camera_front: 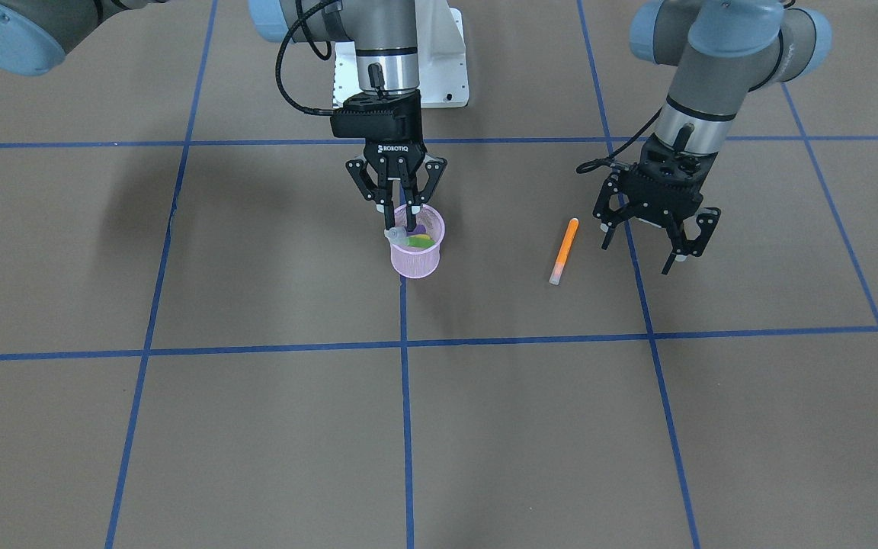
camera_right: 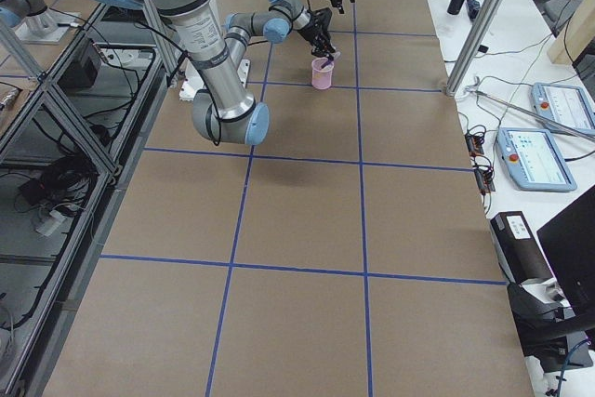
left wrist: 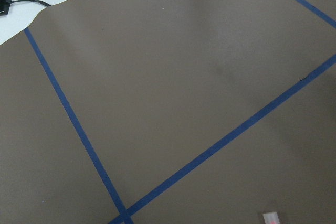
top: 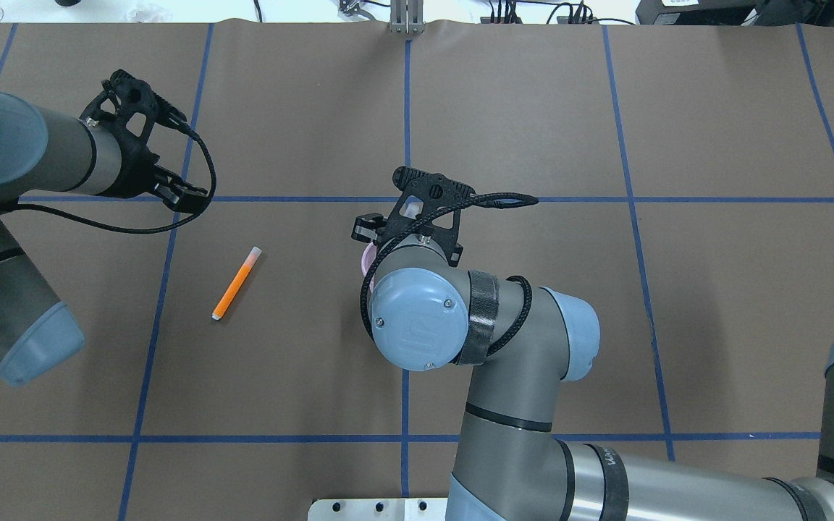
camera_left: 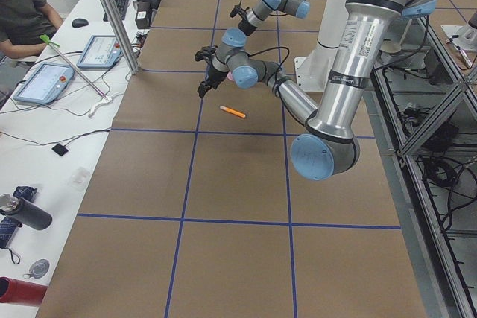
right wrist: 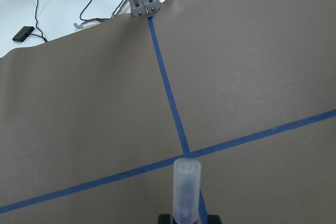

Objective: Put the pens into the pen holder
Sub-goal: 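Open the right gripper to drop the purple marker into the cup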

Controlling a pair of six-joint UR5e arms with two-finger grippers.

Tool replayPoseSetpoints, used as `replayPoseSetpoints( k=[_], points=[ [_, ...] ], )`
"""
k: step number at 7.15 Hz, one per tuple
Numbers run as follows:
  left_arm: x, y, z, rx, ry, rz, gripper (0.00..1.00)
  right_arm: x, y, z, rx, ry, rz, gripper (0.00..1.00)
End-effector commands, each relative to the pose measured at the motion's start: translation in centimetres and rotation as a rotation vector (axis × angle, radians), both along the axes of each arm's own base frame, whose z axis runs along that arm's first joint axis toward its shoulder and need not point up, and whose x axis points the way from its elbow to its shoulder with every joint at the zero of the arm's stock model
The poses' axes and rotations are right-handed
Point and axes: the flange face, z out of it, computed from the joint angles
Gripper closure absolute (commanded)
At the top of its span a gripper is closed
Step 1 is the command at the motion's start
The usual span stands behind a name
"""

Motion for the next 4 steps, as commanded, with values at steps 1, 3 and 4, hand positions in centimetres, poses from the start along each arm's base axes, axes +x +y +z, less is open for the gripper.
replayPoseSetpoints(
  k=[1, 3, 4],
  points=[
    [0.1, 0.2, 0.5, -0.076, 0.01, 0.121, 0.11, 2.3, 0.4, -1.2, -0.025, -0.062, -0.054, 0.13],
    [0.6, 0.1, 1.9, -0.232, -0.019, 0.12, 0.0, 6.8, -0.6, 1.3, -0.027, -0.048, -0.091, 0.16],
    [1.7, 0.0, 2.2, -0.291, -0.012, 0.092, 0.0, 9.1, -2.0, 2.5, -0.076, -0.058, -0.151, 0.16]
  ],
)
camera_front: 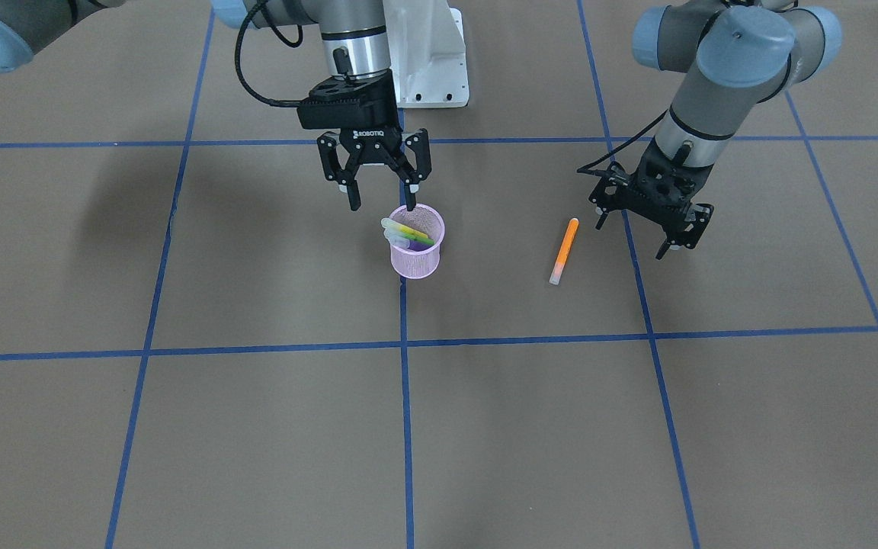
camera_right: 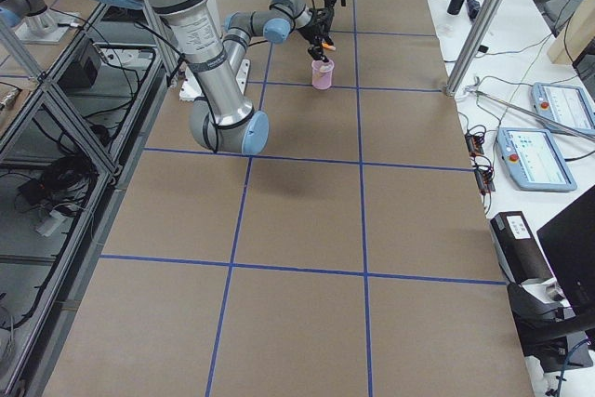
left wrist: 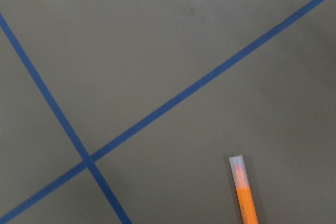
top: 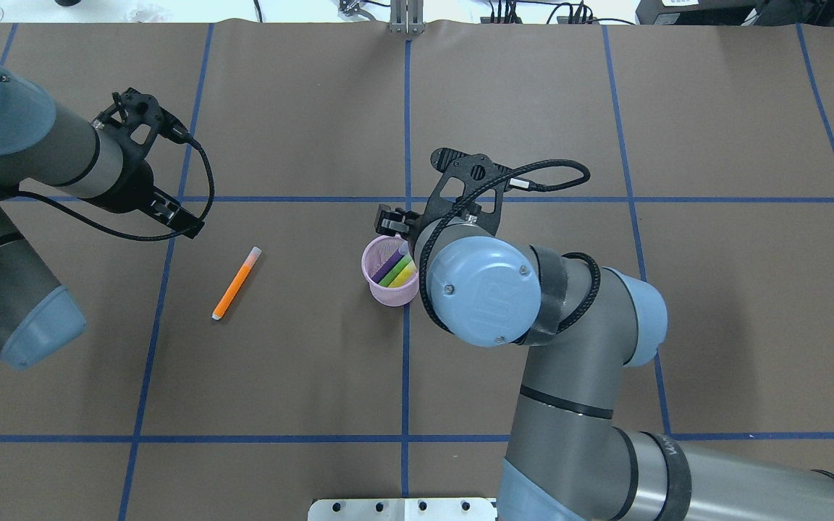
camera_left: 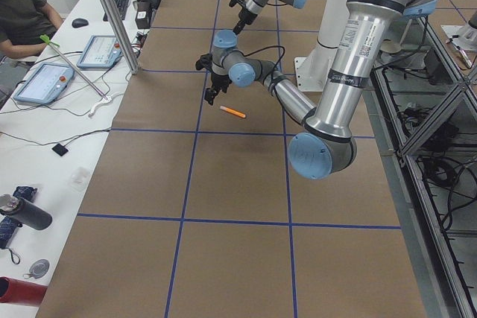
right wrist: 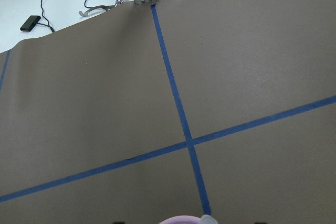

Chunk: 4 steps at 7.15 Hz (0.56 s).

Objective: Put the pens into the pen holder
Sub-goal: 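Open the right gripper to drop the purple marker into the cup, then grasp the orange marker with the left gripper while the right arm withdraws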

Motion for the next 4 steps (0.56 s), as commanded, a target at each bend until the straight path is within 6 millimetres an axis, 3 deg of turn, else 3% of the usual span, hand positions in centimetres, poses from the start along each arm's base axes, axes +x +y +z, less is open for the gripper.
replayPoseSetpoints(
  k=[1, 2, 3, 4],
  points=[
    [3.1, 1.5, 0.6, -0.117, 0.008, 0.024, 0.01, 6.1, -4.0, 3.5, -0.107, -0.011, -0.099, 0.16],
    [4.4, 2.0, 1.1, -0.16, 0.016, 0.011, 0.0, 9.3, -6.4, 5.5, -0.134, 0.009, -0.15, 0.02],
    [5.7, 2.3, 0.4, -0.181, 0.046, -0.002, 0.0, 11.9, -8.0, 8.5, -0.153, 0.049, -0.185, 0.02],
    [7.6, 1.7, 1.3, -0.205, 0.034, 0.038, 0.01, 14.0, -9.1, 11.1, -0.167, 0.082, -0.221, 0.02]
  ],
)
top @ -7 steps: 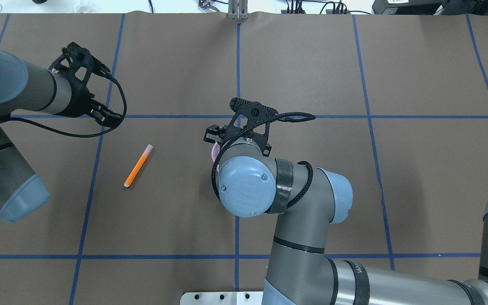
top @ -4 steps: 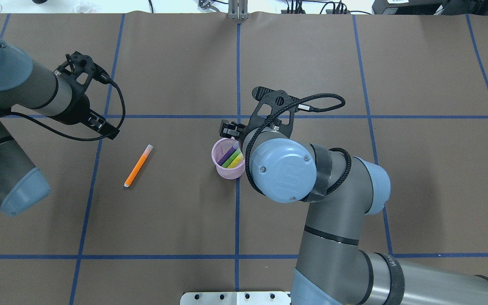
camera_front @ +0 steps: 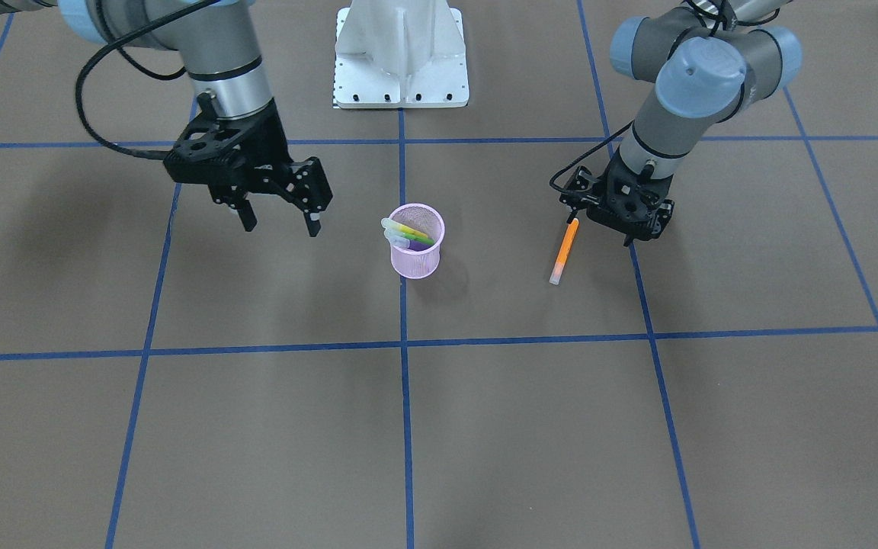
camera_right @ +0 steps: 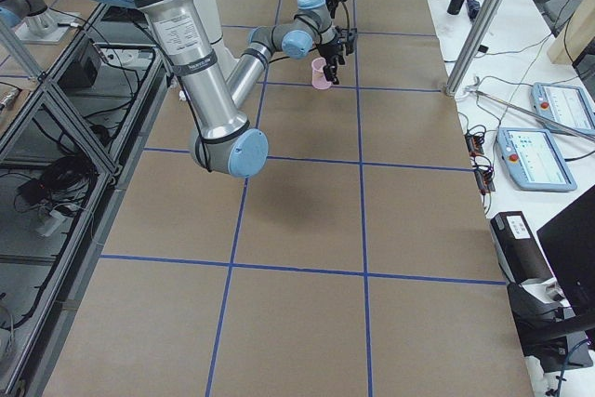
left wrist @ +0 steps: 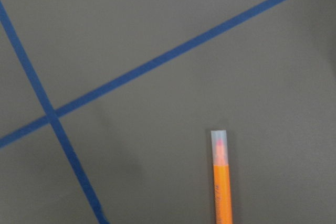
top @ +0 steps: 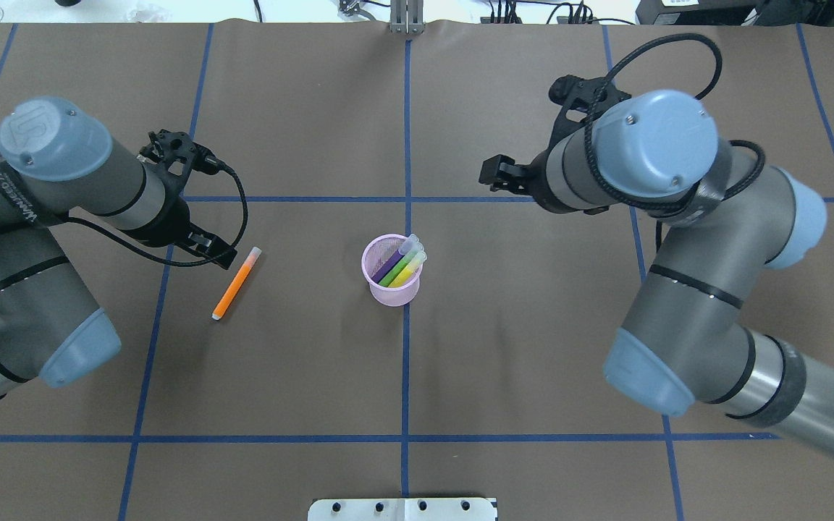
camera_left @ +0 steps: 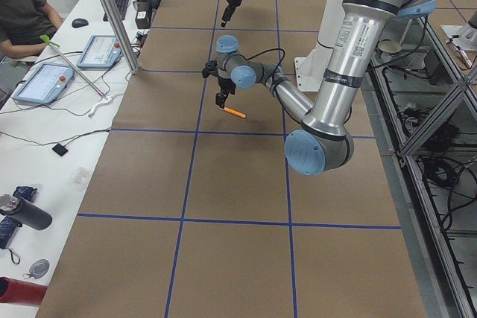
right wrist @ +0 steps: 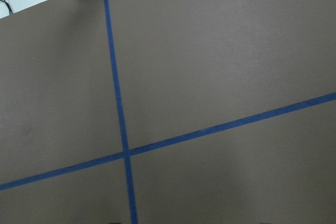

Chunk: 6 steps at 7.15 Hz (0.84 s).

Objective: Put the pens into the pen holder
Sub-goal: 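Grasp the orange marker with the left gripper while the right arm withdraws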

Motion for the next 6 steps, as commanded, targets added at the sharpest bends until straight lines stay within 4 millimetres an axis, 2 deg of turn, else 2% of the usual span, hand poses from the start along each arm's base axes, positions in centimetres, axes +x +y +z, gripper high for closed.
replayPoseSetpoints(
  k=[1, 2, 3, 4, 6],
  points=[
    [3.5, -1.0, 0.8, -0.04, 0.008, 0.084, 0.06, 6.2, -2.7, 6.1, -0.045, 0.052, -0.094, 0.02],
    [4.7, -1.9, 1.0, -0.042, -0.014, 0.11, 0.07, 9.7, -3.7, 9.1, -0.056, 0.07, -0.144, 0.02],
    [5.8, -2.6, 0.2, -0.052, -0.05, 0.132, 0.1, 11.1, -3.8, 11.0, -0.045, 0.1, -0.165, 0.02],
    [6.5, -2.4, 0.5, -0.022, -0.084, 0.181, 0.13, 11.0, -3.9, 11.3, -0.047, 0.105, -0.17, 0.02],
    [7.8, -2.5, 2.6, -0.038, -0.125, 0.199, 0.14, 11.0, -3.8, 11.3, -0.047, 0.105, -0.17, 0.02]
  ],
)
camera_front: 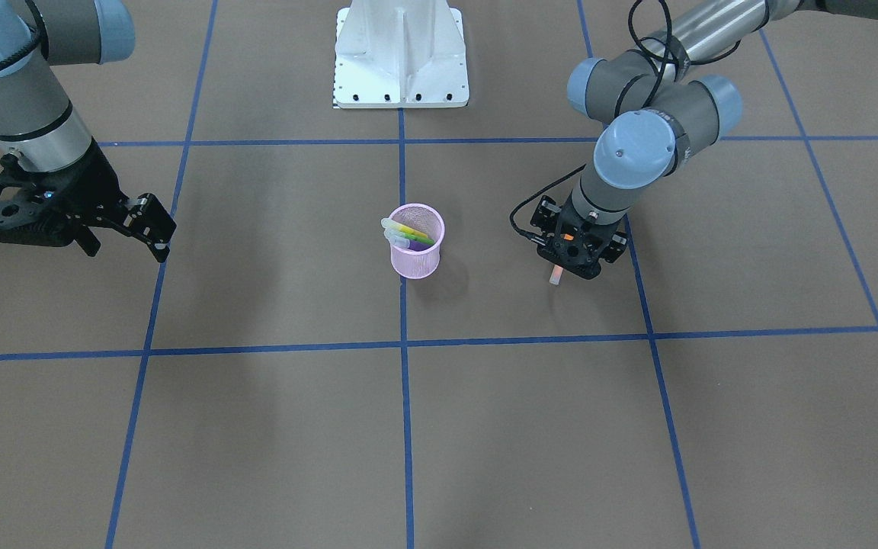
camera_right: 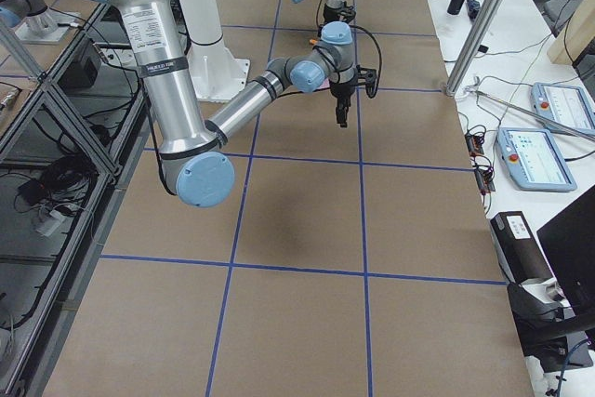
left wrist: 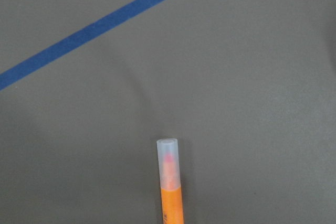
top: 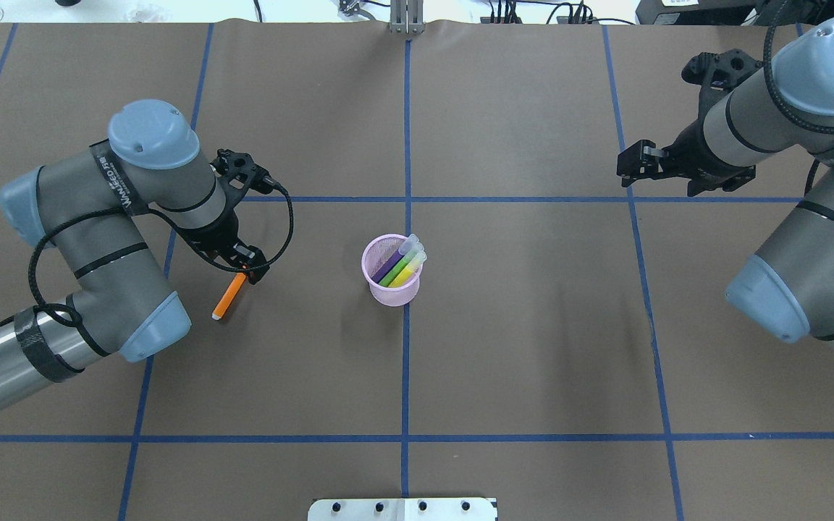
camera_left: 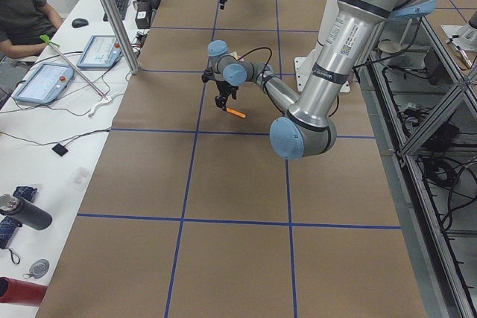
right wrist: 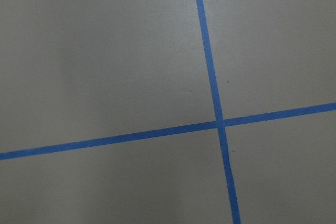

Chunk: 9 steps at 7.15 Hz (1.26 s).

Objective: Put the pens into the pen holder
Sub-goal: 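Grasp the orange marker with the left gripper while the right arm withdraws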

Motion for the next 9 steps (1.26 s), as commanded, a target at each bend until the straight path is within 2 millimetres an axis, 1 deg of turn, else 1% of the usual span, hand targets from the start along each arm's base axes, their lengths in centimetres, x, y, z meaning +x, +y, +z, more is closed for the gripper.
replayPoseSetpoints(
  k=[1, 2, 3, 4, 5, 6, 7, 8, 9],
  points=[
    [1.9, 0.0, 1.0, -0.01, -0.03, 0.027, 0.17, 0.0, 0.1, 0.2, 0.0, 0.002, -0.004, 0.02],
    [2.6, -0.6, 0.4, -0.011, -0.03, 0.026, 0.22, 0.0, 0.0, 0.2, 0.0, 0.003, -0.003, 0.02],
    [2.8, -0.9, 0.7, -0.017, -0.037, 0.025, 0.28, -0.1, 0.0, 0.1, 0.001, 0.003, -0.003, 0.02],
    [2.8, -0.9, 0.7, -0.017, -0.037, 0.025, 0.52, -0.1, 0.0, 0.1, 0.001, 0.002, -0.004, 0.02],
    [2.7, -1.0, 0.9, -0.018, -0.039, 0.023, 0.81, -0.1, 0.0, 0.1, 0.001, 0.002, -0.004, 0.02],
    [2.6, -1.1, 0.8, -0.017, -0.038, 0.021, 1.0, -0.1, 0.0, 0.1, 0.001, 0.002, -0.004, 0.02],
    [2.5, -1.2, 0.8, -0.017, -0.037, 0.019, 1.0, 0.0, 0.0, -0.1, 0.004, 0.0, -0.003, 0.02],
    [2.3, -1.2, 0.0, -0.015, -0.023, 0.018, 1.0, 0.0, 0.0, 0.0, 0.003, 0.001, -0.003, 0.02],
    [1.0, -0.8, -3.4, 0.015, 0.029, -0.008, 1.0, 0.2, 0.0, -0.2, 0.006, -0.003, -0.001, 0.02]
  ],
)
